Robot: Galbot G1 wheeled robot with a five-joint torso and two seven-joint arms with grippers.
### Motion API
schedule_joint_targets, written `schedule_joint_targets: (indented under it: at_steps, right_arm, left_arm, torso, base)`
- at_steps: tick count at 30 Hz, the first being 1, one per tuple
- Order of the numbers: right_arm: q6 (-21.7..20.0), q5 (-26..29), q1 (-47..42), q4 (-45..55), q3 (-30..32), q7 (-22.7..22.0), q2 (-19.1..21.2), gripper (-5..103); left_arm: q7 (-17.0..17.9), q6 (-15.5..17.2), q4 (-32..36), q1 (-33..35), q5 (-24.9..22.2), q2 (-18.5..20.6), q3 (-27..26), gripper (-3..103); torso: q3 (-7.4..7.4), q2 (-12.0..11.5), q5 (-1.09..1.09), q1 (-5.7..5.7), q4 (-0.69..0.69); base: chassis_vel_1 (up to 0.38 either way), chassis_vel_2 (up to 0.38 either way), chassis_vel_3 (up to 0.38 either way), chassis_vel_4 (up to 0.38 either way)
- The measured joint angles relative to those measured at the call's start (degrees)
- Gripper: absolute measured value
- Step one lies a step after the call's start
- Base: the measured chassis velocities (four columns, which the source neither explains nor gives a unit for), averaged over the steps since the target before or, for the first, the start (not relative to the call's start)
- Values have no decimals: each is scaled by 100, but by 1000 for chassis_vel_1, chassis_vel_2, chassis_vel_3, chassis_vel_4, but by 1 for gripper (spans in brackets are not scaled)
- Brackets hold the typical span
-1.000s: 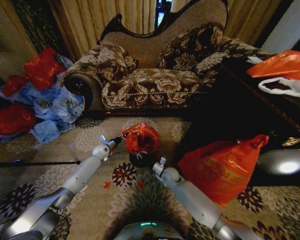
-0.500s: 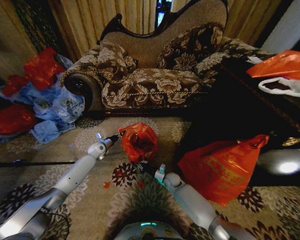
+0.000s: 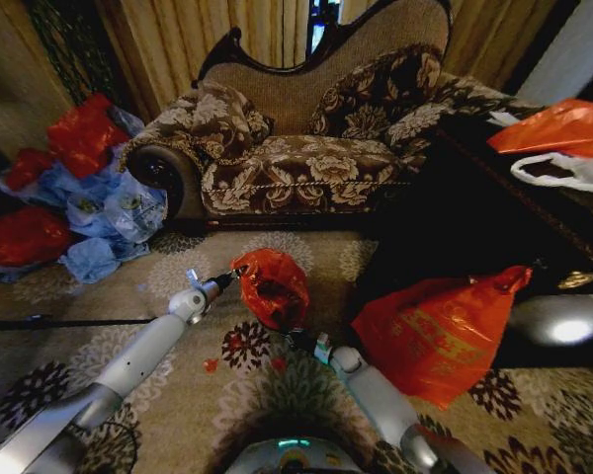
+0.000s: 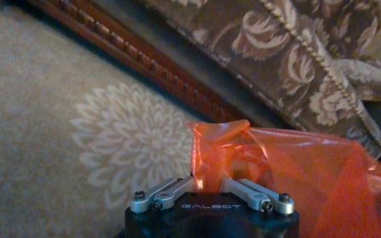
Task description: Place a garbage bag over the trash bin.
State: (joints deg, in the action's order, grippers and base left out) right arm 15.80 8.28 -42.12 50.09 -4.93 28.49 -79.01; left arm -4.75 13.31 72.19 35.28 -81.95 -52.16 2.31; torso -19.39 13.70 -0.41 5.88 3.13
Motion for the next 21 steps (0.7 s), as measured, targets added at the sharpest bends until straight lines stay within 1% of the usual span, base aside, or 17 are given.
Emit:
schedule_joint_targets:
  at_steps: [2,4,5,8,10,13,14,16,17,18,19,21]
  right_arm:
    - [-43,-32,9,-15,42,-74,1,0]
    - [-109,-50,26,-26,95,-246,13,0]
    - [-109,-50,26,-26,95,-246,13,0]
    - [-244,-81,58,-26,237,-550,60,0]
    - [-270,-84,58,-20,270,-592,80,0]
    - [-335,-103,-49,253,523,-669,289,0]
    - [-335,-103,-49,253,523,-669,289,0]
    - [-353,-26,-244,569,682,-787,456,0]
    - [-355,-1,-320,679,782,-870,522,-3]
    - [-355,-1,-320,679,782,-870,522,-3]
    - [-297,-6,-430,808,1010,-1045,605,2]
    - [-200,-11,-542,999,1268,-1252,729,13]
  left_arm:
    - [-18,-16,-67,-2,37,-29,11,0]
    - [-69,-52,-222,-29,115,-109,65,0]
    - [-69,-52,-222,-29,115,-109,65,0]
    - [-146,-141,-576,-175,300,-335,155,0]
    - [-159,-155,-639,-213,322,-392,168,0]
    - [-195,-191,-784,-348,357,-588,216,0]
    - [-195,-191,-784,-348,357,-588,216,0]
    - [-202,-214,-844,-386,374,-661,228,0]
    - [-204,-220,-859,-390,379,-675,228,0]
    - [-204,-220,-859,-390,379,-675,228,0]
    - [-210,-225,-870,-393,382,-684,228,0]
    - [-220,-226,-872,-392,382,-666,229,0]
  torso:
    - [0,0,0,0,0]
    - [0,0,0,0,-1]
    - [0,0,0,0,-1]
    - [0,0,0,0,-1]
    - [0,0,0,0,-1]
    - [0,0,1,0,0]
    - [0,0,1,0,0]
    - [0,0,3,0,0]
    - [0,0,2,0,-1]
    - [0,0,2,0,-1]
    - [0,0,1,0,-1]
    - [0,0,2,0,0]
  base:
    - [0,0,0,0]
    - [0,0,0,0]
    - [0,0,0,0]
    - [0,0,0,0]
    - [0,0,0,0]
    - [0,0,0,0]
    - [0,0,0,0]
    - [0,0,0,0]
    - [0,0,0,0]
    - [0,0,0,0]
    - [0,0,0,0]
    - [0,0,0,0]
